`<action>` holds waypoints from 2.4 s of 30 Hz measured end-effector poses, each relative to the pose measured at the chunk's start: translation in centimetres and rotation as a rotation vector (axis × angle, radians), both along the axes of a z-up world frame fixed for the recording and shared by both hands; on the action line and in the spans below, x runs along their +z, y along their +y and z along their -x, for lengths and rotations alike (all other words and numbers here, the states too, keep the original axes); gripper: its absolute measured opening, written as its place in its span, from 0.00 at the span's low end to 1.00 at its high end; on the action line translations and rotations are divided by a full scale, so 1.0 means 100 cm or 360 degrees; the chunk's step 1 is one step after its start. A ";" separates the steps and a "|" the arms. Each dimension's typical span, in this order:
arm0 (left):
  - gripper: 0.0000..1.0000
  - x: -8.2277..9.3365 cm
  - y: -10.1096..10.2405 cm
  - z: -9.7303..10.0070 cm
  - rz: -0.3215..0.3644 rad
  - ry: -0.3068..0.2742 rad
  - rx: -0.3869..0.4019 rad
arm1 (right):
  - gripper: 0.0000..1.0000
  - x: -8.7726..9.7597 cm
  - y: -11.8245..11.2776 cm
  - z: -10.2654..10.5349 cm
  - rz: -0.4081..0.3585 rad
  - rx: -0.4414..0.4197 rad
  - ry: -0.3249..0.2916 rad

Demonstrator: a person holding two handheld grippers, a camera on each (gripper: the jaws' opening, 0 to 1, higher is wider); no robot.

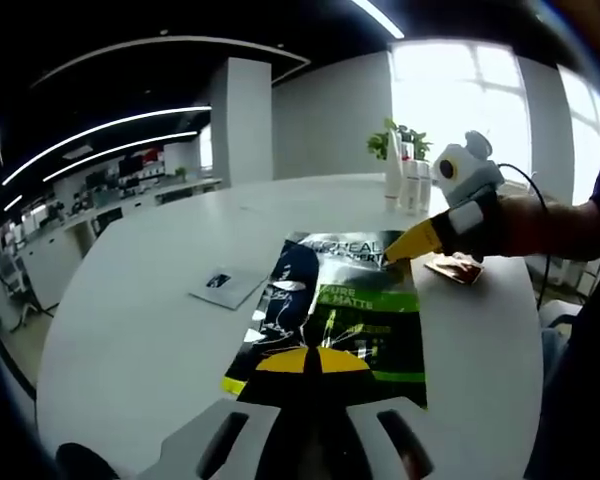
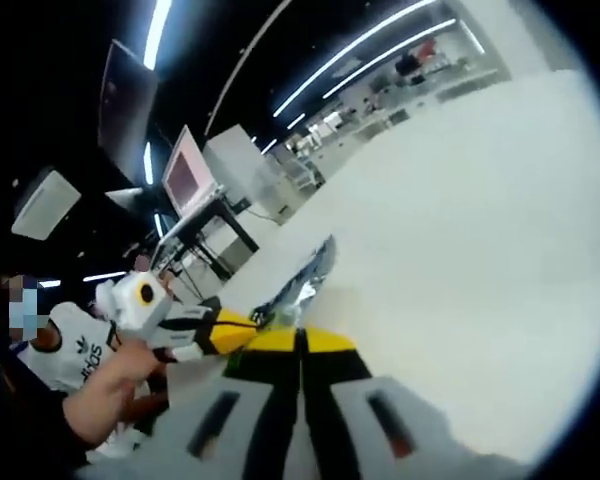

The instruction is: Arrange the skincare products in the storage area until every visible bottle or jar stands upright without overlapping.

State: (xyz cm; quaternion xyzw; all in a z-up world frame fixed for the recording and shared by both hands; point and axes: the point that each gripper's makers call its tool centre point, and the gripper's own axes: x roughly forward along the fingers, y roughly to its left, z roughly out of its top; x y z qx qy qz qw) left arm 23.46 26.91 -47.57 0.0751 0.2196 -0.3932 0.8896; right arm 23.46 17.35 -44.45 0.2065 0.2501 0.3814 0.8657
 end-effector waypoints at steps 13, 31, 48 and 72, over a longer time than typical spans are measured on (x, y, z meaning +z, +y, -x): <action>0.14 0.007 -0.002 0.006 0.0200 0.0054 0.0052 | 0.00 0.011 0.003 0.002 -0.0101 -0.0022 -0.0014; 0.34 0.020 -0.001 0.012 0.0273 0.0001 0.0106 | 0.00 0.041 -0.006 0.003 -0.0190 -0.0034 -0.0090; 0.60 0.022 -0.006 0.025 0.0295 -0.0014 0.0115 | 0.00 0.061 -0.011 0.006 -0.0271 -0.0031 -0.0124; 0.87 0.030 -0.011 0.028 0.0390 -0.0050 0.0110 | 0.00 0.091 -0.031 0.005 -0.0357 -0.0051 -0.0192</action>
